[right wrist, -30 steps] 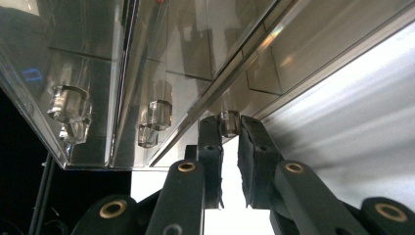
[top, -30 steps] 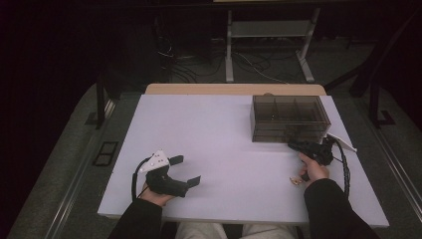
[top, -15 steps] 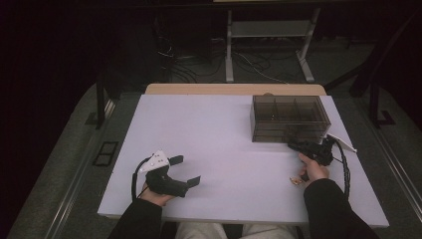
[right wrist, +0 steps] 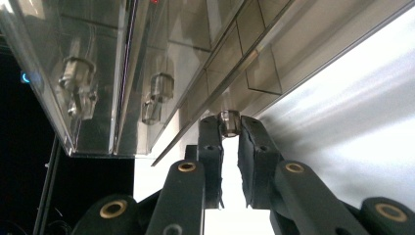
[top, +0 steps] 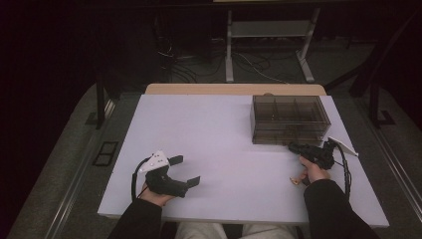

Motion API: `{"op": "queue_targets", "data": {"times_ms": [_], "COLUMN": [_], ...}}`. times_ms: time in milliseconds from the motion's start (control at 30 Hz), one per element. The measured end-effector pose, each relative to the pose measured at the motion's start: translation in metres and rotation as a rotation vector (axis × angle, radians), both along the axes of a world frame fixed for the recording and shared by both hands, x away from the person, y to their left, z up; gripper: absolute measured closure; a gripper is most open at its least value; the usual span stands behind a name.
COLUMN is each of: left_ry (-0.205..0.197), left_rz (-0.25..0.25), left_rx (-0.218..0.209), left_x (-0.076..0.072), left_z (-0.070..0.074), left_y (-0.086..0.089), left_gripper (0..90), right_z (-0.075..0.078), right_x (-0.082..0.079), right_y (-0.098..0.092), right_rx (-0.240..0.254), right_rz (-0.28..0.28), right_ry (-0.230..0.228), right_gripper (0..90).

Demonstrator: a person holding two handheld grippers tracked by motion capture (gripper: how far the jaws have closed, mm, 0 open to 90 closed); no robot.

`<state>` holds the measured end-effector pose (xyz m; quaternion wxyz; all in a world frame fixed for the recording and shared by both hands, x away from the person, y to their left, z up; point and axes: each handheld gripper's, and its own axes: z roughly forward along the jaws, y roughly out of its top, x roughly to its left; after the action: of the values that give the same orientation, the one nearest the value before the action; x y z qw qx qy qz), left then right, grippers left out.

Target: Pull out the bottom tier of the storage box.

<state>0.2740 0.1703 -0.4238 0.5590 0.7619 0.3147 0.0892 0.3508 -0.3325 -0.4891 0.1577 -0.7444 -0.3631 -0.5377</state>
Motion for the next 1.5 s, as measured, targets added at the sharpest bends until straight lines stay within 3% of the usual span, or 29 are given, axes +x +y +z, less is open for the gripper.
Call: {"op": "queue_targets", "data": {"times_ms": [467,1067,1233,1500], "left_ry": [0.000,0.000,0.000,0.000], "left_rz": [0.000,0.000,0.000,0.000], "left_rx": [-0.002,0.000,-0.002,-0.001], "left_x": [0.000,0.000,0.000,0.000], "left_z": [0.000,0.000,0.000,0.000], "left_y": [0.000,0.000,0.000,0.001], "left_gripper": [0.0,0.0,0.0,0.0], "right_z": [0.001,0.011,0.021,0.043], "right_x": [-0.012,-0.018,-0.022,-0.022], "right_y": [0.002,0.003,0.002,0.012], "right_rx": [-0.009,-0.094,-0.091,-0.200], "right_rz": [-0.008,-0.006,-0.007,0.078], "right_ry": [0.002,0.012,-0.040,-0.113], "right_gripper": [79.2,77.1,77.7,75.3]}}
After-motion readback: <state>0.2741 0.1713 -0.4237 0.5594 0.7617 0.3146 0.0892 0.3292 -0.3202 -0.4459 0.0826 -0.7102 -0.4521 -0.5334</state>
